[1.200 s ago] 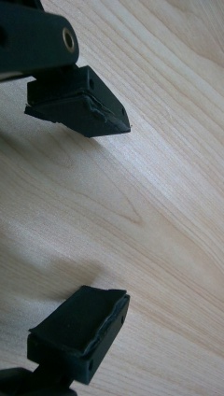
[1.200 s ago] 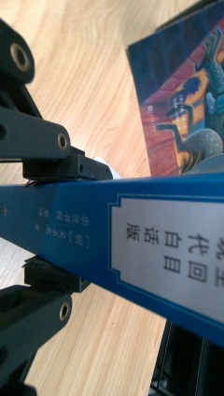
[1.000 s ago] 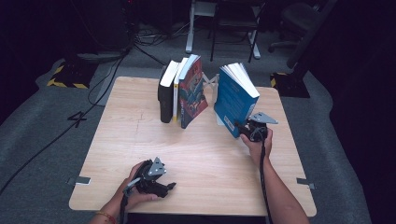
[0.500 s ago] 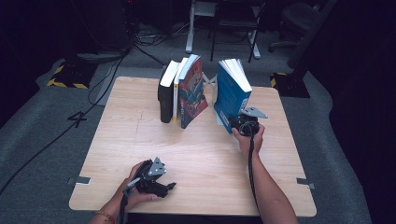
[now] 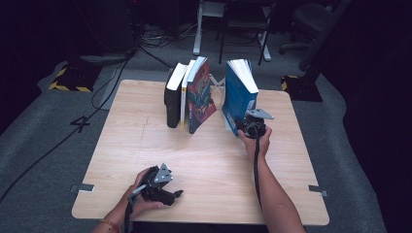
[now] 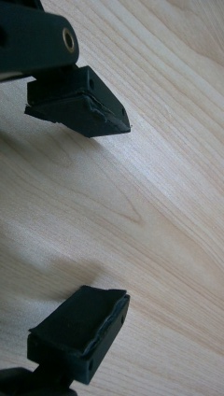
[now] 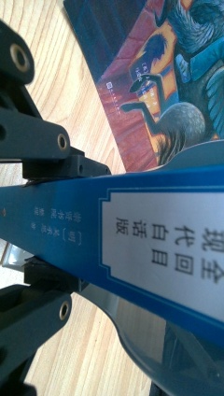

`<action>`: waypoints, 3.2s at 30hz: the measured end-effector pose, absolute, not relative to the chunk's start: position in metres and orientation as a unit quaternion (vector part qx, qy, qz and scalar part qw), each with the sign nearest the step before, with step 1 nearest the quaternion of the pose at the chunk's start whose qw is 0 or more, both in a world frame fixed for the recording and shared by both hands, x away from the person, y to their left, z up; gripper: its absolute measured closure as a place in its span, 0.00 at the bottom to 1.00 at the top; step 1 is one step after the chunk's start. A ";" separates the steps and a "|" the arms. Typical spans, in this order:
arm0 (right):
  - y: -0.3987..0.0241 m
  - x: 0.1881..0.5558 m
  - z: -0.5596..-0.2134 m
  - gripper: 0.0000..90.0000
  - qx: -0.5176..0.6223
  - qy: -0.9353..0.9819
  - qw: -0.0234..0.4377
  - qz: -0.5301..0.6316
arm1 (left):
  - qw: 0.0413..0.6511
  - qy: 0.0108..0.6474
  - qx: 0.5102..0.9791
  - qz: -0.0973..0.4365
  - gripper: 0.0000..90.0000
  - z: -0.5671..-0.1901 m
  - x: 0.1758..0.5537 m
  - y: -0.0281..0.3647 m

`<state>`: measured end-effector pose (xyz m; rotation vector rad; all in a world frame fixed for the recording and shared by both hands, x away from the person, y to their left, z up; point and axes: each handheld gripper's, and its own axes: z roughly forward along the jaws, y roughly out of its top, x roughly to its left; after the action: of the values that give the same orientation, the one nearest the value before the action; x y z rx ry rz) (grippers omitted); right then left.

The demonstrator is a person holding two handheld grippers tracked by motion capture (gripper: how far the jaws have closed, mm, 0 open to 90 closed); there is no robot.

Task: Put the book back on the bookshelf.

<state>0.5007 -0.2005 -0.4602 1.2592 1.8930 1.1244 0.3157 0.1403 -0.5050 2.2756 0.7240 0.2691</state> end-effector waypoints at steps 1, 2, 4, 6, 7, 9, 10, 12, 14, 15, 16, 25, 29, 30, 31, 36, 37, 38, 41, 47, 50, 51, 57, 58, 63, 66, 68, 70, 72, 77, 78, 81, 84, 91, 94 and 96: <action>-0.201 0.501 -0.460 0.68 0.474 0.712 0.298 0.423 | 0.361 0.281 0.883 0.104 0.18 -0.505 0.316 0.140; -0.201 0.501 -0.460 0.68 0.474 0.713 0.298 0.423 | 0.361 0.281 0.883 0.104 0.18 -0.505 0.316 0.140; -0.201 0.501 -0.460 0.67 0.473 0.713 0.298 0.422 | 0.361 0.280 0.883 0.104 0.18 -0.505 0.316 0.140; -0.200 0.501 -0.459 0.67 0.471 0.717 0.298 0.419 | 0.361 0.280 0.883 0.105 0.18 -0.505 0.316 0.140; -0.200 0.501 -0.459 0.67 0.470 0.719 0.297 0.417 | 0.361 0.280 0.883 0.104 0.18 -0.505 0.316 0.140; -0.200 0.501 -0.457 0.66 0.466 0.725 0.297 0.411 | 0.361 0.281 0.883 0.104 0.18 -0.505 0.316 0.140; -0.201 0.501 -0.457 0.66 0.464 0.728 0.295 0.410 | 0.361 0.280 0.883 0.104 0.18 -0.505 0.316 0.140; -0.201 0.501 -0.456 0.66 0.463 0.731 0.293 0.407 | 0.361 0.280 0.883 0.104 0.18 -0.505 0.316 0.140; -0.202 0.501 -0.455 0.65 0.460 0.734 0.290 0.407 | 0.360 0.281 0.883 0.105 0.18 -0.505 0.316 0.140; -0.202 0.501 -0.455 0.65 0.460 0.735 0.289 0.407 | 0.360 0.281 0.883 0.105 0.18 -0.505 0.316 0.140; -0.202 0.501 -0.455 0.65 0.459 0.735 0.289 0.406 | 0.361 0.281 0.883 0.105 0.18 -0.505 0.316 0.140; -0.206 0.496 -0.448 0.63 0.445 0.747 0.287 0.401 | 0.361 0.281 0.883 0.105 0.18 -0.505 0.316 0.140; -0.208 0.493 -0.443 0.62 0.435 0.752 0.291 0.401 | 0.360 0.281 0.883 0.105 0.18 -0.505 0.316 0.140; -0.208 0.492 -0.441 0.62 0.434 0.752 0.291 0.401 | 0.361 0.281 0.883 0.105 0.18 -0.505 0.316 0.140; -0.209 0.491 -0.439 0.62 0.432 0.754 0.292 0.400 | 0.361 0.281 0.883 0.105 0.18 -0.505 0.316 0.140; -0.211 0.486 -0.433 0.59 0.421 0.762 0.290 0.398 | 0.360 0.281 0.883 0.105 0.18 -0.505 0.316 0.140; -0.212 0.485 -0.432 0.59 0.418 0.764 0.291 0.397 | 0.361 0.281 0.883 0.105 0.18 -0.505 0.316 0.140; -0.212 0.484 -0.431 0.58 0.416 0.765 0.290 0.397 | 0.360 0.281 0.883 0.105 0.18 -0.505 0.316 0.140; -0.214 0.480 -0.426 0.57 0.408 0.771 0.291 0.393 | 0.360 0.281 0.883 0.105 0.18 -0.505 0.316 0.140; -0.220 0.471 -0.418 0.57 0.386 0.788 0.289 0.382 | 0.361 0.281 0.883 0.105 0.18 -0.505 0.316 0.140; -0.222 0.466 -0.415 0.56 0.373 0.798 0.286 0.377 | 0.361 0.281 0.883 0.105 0.18 -0.505 0.316 0.140; -0.223 0.464 -0.415 0.55 0.369 0.801 0.283 0.376 | 0.361 0.281 0.883 0.105 0.18 -0.505 0.316 0.140; -0.225 0.454 -0.411 0.52 0.349 0.817 0.280 0.364 | 0.361 0.281 0.883 0.105 0.18 -0.505 0.316 0.140; -0.226 0.452 -0.411 0.51 0.346 0.818 0.280 0.363 | 0.361 0.281 0.883 0.105 0.18 -0.505 0.316 0.140; -0.232 0.441 -0.409 0.49 0.328 0.830 0.276 0.357 | 0.361 0.280 0.883 0.105 0.18 -0.505 0.316 0.140; -0.236 0.433 -0.408 0.47 0.317 0.835 0.273 0.356 | 0.361 0.281 0.883 0.105 0.18 -0.505 0.316 0.140; -0.239 0.426 -0.405 0.45 0.300 0.843 0.273 0.352 | 0.360 0.280 0.883 0.105 0.18 -0.505 0.316 0.140; -0.241 0.421 -0.404 0.44 0.285 0.849 0.274 0.350 | 0.361 0.281 0.883 0.105 0.18 -0.505 0.316 0.140; -0.243 0.416 -0.404 0.42 0.276 0.855 0.268 0.348 | 0.361 0.281 0.883 0.105 0.18 -0.505 0.316 0.140; -0.245 0.404 -0.407 0.40 0.254 0.866 0.263 0.342 | 0.361 0.281 0.883 0.105 0.18 -0.505 0.316 0.140; -0.245 0.400 -0.408 0.39 0.251 0.868 0.262 0.340 | 0.361 0.281 0.883 0.105 0.18 -0.505 0.316 0.140; -0.246 0.394 -0.409 0.38 0.243 0.870 0.264 0.337 | 0.361 0.281 0.883 0.105 0.18 -0.505 0.316 0.140; -0.250 0.387 -0.411 0.37 0.238 0.872 0.270 0.332 | 0.361 0.281 0.883 0.105 0.18 -0.505 0.316 0.140; -0.260 0.372 -0.416 0.35 0.232 0.874 0.265 0.335 | 0.361 0.281 0.883 0.105 0.18 -0.505 0.316 0.140; -0.265 0.366 -0.418 0.35 0.227 0.875 0.269 0.333 | 0.361 0.281 0.883 0.105 0.18 -0.505 0.316 0.140; -0.269 0.361 -0.419 0.34 0.228 0.874 0.269 0.335 | 0.361 0.281 0.883 0.105 0.18 -0.505 0.316 0.140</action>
<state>0.3614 -0.2693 -0.4189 0.6135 2.3567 0.9030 0.3156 0.1404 -0.5050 2.2763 0.7238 0.2700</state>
